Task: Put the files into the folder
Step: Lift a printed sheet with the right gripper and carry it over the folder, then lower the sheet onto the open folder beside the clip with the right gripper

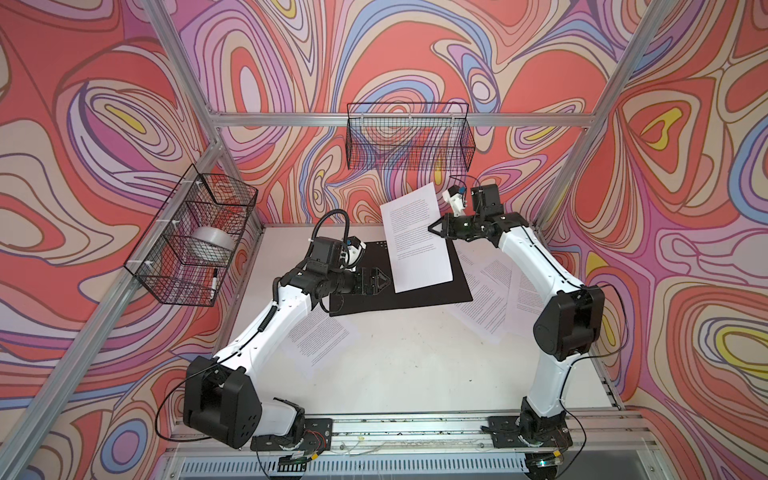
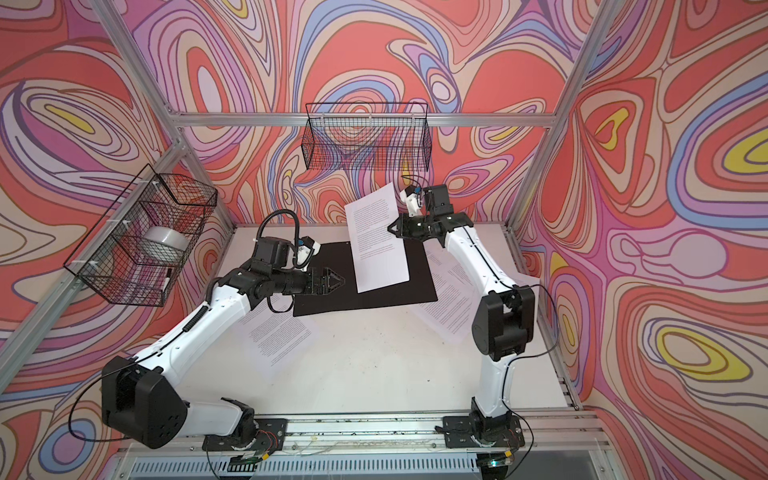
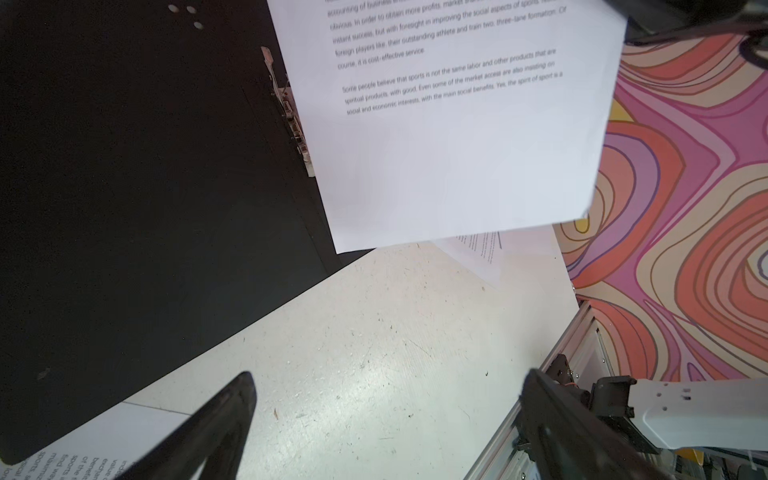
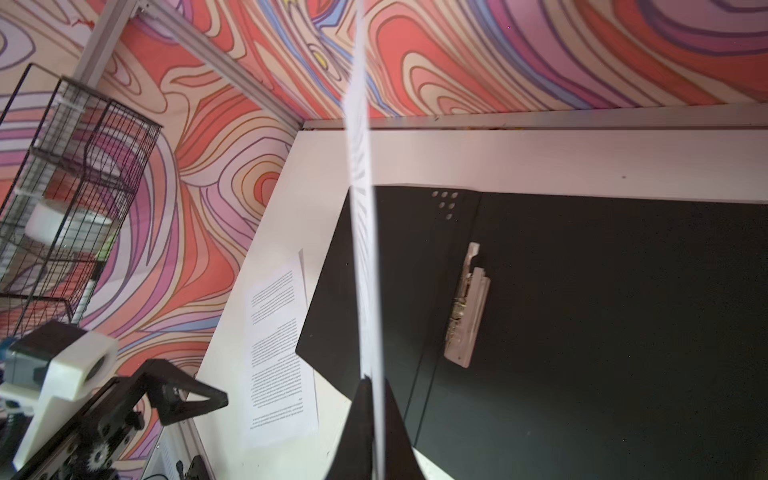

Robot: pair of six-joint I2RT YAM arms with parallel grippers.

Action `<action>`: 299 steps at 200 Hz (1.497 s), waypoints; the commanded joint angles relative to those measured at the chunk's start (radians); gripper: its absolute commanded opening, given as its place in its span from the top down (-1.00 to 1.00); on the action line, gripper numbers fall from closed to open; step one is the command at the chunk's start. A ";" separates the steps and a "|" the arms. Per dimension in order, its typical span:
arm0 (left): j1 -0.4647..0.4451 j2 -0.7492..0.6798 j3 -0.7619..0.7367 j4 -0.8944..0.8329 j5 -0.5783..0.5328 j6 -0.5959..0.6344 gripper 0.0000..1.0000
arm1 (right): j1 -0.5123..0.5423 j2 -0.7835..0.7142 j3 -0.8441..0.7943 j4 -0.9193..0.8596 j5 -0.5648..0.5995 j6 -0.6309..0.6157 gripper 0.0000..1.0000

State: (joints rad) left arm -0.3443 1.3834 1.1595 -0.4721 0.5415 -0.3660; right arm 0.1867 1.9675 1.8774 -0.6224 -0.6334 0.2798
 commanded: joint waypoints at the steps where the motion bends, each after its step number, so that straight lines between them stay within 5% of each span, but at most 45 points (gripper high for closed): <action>1: 0.006 0.000 -0.003 0.029 0.009 0.029 -1.00 | -0.092 0.114 0.011 -0.081 -0.043 -0.059 1.00; 85: 0.007 -0.003 -0.018 0.034 0.026 0.030 -1.00 | -0.162 0.537 0.334 -0.279 0.074 -0.254 1.00; 192: 0.007 0.032 -0.021 0.050 0.050 0.012 -1.00 | -0.133 0.547 0.310 -0.276 0.059 -0.337 1.00; 299: 0.007 0.046 -0.018 0.049 0.059 0.009 -1.00 | -0.119 0.555 0.303 -0.211 0.015 -0.236 1.00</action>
State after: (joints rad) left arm -0.3405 1.4216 1.1488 -0.4335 0.5838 -0.3630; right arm 0.0624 2.5103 2.1742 -0.8650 -0.5991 0.0021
